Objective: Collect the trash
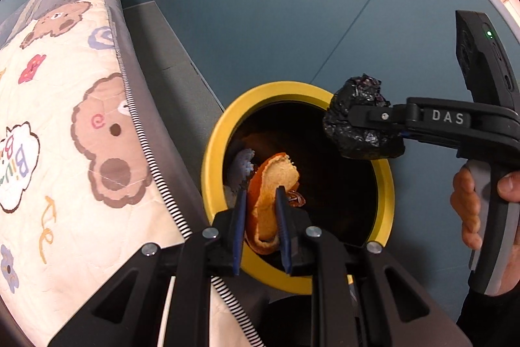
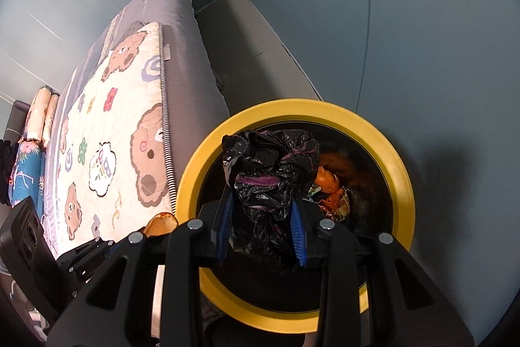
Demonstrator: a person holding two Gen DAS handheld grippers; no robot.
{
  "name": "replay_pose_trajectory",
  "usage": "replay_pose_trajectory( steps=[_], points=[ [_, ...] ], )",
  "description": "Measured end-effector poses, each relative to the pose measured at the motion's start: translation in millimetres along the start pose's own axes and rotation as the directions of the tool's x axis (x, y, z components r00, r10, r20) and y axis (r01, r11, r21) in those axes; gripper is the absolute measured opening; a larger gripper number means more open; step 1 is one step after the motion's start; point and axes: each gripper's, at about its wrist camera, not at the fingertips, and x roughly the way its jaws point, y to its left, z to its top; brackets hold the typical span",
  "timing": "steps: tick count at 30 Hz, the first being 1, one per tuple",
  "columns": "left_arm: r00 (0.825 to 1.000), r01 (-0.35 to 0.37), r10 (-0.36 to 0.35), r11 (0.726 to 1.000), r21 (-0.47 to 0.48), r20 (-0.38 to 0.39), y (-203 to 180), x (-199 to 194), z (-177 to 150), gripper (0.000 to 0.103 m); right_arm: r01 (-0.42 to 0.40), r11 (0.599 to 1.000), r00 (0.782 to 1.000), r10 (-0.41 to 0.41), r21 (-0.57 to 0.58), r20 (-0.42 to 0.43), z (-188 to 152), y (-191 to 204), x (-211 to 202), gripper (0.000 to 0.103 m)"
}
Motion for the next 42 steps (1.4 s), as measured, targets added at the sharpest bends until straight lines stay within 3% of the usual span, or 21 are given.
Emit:
replay_pose_trajectory(
  steps=[12,21,26,32,42],
  points=[
    [0.999,0.015,-0.015,1.000,-0.013,-0.044,-6,33,5,0.019,0.008,1.000,0.999,-0.007,0.024,-0.039,4,-13,31,0.031],
    [0.998,0.046,-0.047,0.999,-0.020,-0.047,-5,31,-2,0.021,0.019,0.999,1.000,-0.018,0.045,-0.019,5,-13,31,0.037],
    [0.996,0.070,-0.071,0.997,-0.017,-0.047,-4,22,-6,0.030,0.028,0.998,1.000,-0.028,0.060,0.000,6,-12,25,0.050],
    [0.997,0.072,-0.073,0.997,-0.022,-0.032,-1,13,-11,0.046,0.031,0.996,0.999,-0.032,0.078,0.004,6,-13,19,0.053],
    [0.998,0.057,-0.057,0.997,-0.059,-0.009,21,-5,-15,0.046,0.031,0.997,0.999,-0.031,0.065,-0.006,1,2,16,0.054]
  ],
)
